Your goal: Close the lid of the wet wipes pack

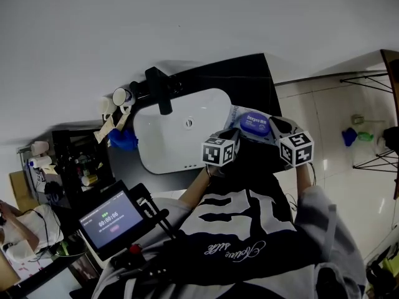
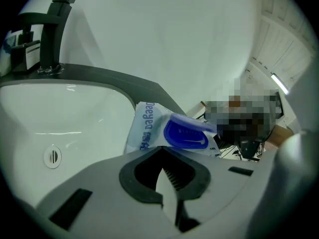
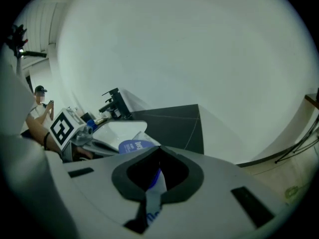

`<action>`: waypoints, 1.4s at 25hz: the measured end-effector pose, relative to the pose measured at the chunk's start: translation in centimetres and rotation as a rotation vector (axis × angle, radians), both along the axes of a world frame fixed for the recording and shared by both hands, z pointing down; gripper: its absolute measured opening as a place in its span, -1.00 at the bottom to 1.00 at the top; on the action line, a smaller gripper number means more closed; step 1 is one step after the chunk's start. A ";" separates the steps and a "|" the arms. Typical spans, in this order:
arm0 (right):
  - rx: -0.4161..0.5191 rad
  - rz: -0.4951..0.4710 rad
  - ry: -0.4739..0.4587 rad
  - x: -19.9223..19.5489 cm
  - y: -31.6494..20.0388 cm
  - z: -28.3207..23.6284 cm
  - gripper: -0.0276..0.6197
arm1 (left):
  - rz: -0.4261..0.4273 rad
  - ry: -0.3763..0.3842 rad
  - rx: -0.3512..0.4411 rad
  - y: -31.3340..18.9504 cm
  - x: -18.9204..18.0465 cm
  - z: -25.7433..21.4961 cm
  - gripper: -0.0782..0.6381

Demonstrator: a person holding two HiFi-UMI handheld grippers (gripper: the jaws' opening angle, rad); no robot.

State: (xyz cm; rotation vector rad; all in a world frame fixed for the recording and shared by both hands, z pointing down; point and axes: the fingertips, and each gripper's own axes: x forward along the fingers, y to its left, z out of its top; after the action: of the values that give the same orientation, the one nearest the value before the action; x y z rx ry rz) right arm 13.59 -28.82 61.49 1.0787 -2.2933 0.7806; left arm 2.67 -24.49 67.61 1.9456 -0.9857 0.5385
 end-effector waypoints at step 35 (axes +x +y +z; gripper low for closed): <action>-0.002 0.332 -0.042 -5.9 11.1 -2.8 -0.91 | 0.218 0.068 0.151 5.6 -3.7 -7.0 -0.79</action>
State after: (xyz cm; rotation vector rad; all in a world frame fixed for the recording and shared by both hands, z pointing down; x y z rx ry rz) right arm 7.70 -17.74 58.69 1.4775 -2.1736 0.9370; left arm -0.98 -18.94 60.56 2.2076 -0.7958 0.5278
